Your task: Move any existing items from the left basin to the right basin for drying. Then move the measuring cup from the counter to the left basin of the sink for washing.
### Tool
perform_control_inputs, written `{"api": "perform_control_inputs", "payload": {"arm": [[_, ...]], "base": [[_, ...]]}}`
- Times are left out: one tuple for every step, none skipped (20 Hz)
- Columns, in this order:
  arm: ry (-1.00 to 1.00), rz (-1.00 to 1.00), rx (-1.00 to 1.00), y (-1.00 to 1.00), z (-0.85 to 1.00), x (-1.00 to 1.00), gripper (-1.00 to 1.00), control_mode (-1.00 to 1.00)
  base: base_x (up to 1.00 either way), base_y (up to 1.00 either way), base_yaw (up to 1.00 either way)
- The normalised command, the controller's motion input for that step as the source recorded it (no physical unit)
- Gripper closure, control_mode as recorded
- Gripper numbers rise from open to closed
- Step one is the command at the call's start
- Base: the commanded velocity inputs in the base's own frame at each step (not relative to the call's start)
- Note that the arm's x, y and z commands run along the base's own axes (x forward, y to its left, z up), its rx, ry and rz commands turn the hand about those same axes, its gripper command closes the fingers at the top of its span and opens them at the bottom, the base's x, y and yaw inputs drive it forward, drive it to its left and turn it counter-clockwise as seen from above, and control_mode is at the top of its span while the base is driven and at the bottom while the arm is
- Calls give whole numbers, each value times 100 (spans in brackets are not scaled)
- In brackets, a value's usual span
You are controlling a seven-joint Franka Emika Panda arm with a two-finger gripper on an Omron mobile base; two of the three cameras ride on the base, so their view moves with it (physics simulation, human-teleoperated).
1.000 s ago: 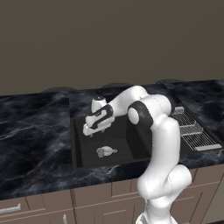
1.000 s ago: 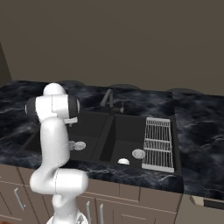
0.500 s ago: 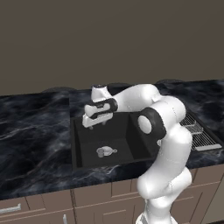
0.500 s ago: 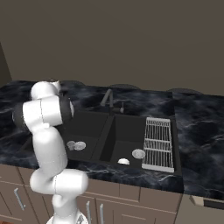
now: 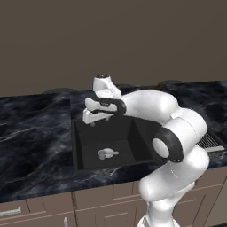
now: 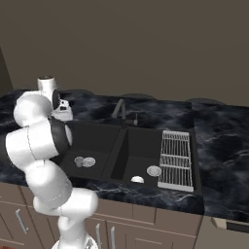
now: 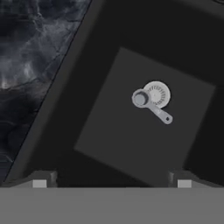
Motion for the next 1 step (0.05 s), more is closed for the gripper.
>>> {"api": "perform_control_inputs", "payload": {"arm": [[0,0,-2,9,68,-84,-100,-100]], "base": [[0,0,0]]}}
